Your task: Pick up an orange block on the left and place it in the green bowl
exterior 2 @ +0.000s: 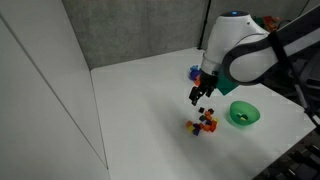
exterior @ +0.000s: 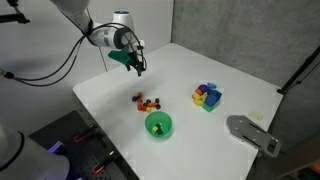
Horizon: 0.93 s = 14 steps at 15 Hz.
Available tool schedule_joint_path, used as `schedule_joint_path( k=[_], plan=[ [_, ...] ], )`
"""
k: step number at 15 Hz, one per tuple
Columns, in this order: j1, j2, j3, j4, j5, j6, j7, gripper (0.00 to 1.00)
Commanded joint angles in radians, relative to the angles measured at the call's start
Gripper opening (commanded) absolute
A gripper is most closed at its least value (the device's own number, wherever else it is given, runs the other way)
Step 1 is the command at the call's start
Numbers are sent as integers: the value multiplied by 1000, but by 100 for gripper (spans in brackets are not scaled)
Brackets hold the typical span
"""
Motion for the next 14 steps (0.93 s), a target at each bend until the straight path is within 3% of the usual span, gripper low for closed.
schedule_joint_path(
  k=[1,14],
  plan=[
    [32,30,-38,10,-23,22,17,100],
    [78,299,-92,83,-4,219,-46,100]
  ],
)
